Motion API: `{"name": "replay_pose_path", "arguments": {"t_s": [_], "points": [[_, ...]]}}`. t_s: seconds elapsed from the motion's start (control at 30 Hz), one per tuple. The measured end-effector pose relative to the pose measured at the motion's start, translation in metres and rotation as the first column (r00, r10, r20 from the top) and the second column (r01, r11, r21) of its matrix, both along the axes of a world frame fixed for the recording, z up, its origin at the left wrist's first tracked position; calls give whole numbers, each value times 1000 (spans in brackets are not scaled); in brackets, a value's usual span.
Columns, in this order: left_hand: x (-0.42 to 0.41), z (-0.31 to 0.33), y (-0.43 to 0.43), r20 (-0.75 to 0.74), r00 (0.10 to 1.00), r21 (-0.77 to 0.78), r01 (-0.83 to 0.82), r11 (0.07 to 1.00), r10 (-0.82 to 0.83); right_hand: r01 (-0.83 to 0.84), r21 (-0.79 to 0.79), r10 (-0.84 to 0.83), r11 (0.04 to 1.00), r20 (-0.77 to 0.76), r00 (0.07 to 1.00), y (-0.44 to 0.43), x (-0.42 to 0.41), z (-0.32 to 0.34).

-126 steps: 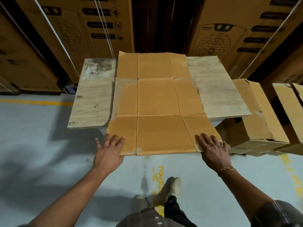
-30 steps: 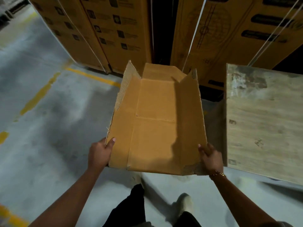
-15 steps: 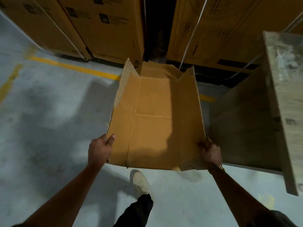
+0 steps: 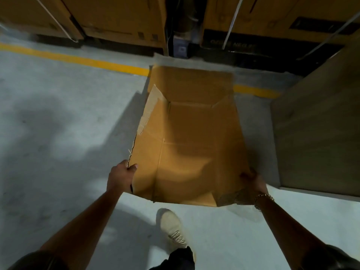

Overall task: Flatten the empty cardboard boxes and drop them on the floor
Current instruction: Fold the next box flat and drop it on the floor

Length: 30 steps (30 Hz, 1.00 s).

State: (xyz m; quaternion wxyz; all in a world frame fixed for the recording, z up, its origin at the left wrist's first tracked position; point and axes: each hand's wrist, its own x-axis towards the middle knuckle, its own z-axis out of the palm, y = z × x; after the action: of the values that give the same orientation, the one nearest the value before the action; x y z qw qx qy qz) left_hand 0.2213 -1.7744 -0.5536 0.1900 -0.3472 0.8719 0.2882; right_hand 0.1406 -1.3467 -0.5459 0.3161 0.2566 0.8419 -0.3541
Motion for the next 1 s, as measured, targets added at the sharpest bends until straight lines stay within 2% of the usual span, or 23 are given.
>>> {"name": "replay_pose_path", "arguments": {"t_s": [0.13,0.23,0.37,0.5,0.57,0.8,1.0], "points": [[27,-50,-17,151,988,21,34,999,-37,-17,54,13,998,81,997,-2,25,-57],[43,-60,-17,222,973,71,42,997,-57,27,30,-30,999,129,991,-7,51,-67],[53,-27,4,156,974,64,159,985,-167,-68,12,67,998,97,993,-18,77,-30],[54,56,29,84,901,-37,430,902,-426,-141,-27,142,990,19,990,-29,93,43],[54,109,42,41,866,-93,499,861,-498,-168,-35,167,985,-24,986,-33,99,89],[41,308,88,-136,826,-147,529,836,-547,-98,-62,88,993,-158,984,-19,103,275],[-4,455,159,-317,753,-110,575,811,-577,8,-201,-74,980,-322,944,28,92,425]]}}
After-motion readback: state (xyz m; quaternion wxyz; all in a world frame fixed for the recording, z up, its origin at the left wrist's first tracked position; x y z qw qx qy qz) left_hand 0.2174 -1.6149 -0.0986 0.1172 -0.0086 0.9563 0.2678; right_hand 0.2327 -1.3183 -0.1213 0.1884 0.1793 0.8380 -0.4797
